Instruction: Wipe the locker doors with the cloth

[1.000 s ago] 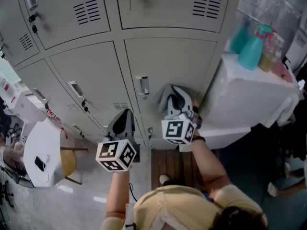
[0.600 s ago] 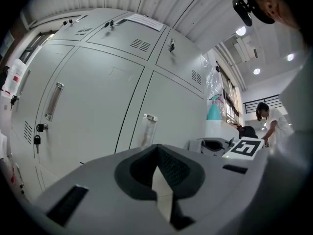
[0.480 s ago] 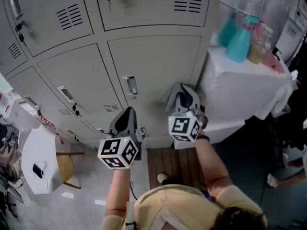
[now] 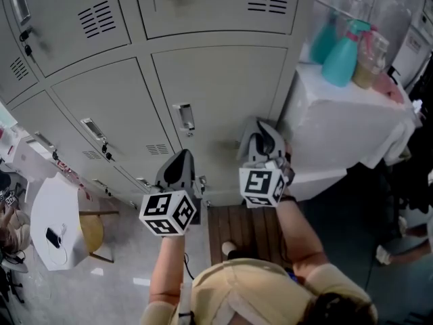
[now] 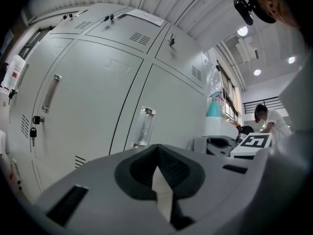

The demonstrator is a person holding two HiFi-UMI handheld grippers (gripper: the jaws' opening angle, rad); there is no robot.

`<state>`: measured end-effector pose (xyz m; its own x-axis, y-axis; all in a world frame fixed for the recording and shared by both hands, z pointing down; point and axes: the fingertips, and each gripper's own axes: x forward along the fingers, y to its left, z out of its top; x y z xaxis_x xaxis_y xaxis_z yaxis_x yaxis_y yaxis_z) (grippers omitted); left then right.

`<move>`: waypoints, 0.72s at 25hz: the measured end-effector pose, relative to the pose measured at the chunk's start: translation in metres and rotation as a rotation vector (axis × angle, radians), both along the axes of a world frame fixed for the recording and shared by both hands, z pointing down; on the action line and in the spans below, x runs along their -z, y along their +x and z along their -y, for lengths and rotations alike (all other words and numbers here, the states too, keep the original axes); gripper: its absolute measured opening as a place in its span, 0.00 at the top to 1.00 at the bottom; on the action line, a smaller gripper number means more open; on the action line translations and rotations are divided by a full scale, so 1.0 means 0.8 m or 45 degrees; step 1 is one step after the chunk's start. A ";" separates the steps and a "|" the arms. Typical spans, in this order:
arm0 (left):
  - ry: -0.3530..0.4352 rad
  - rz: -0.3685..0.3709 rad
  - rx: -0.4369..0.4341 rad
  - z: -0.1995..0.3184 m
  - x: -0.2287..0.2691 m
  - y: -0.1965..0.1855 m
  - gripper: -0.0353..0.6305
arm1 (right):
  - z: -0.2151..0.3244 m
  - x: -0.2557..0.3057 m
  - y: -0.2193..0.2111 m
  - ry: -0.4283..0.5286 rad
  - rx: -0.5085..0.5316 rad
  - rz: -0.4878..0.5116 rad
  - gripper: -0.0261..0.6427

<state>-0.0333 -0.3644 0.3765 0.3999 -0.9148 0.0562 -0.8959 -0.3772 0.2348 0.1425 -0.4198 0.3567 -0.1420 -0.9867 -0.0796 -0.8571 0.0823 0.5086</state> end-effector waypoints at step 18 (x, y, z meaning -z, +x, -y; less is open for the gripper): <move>-0.054 -0.019 0.267 -0.030 -0.023 -0.112 0.97 | -0.023 -0.032 -0.179 -0.056 0.400 -0.022 0.95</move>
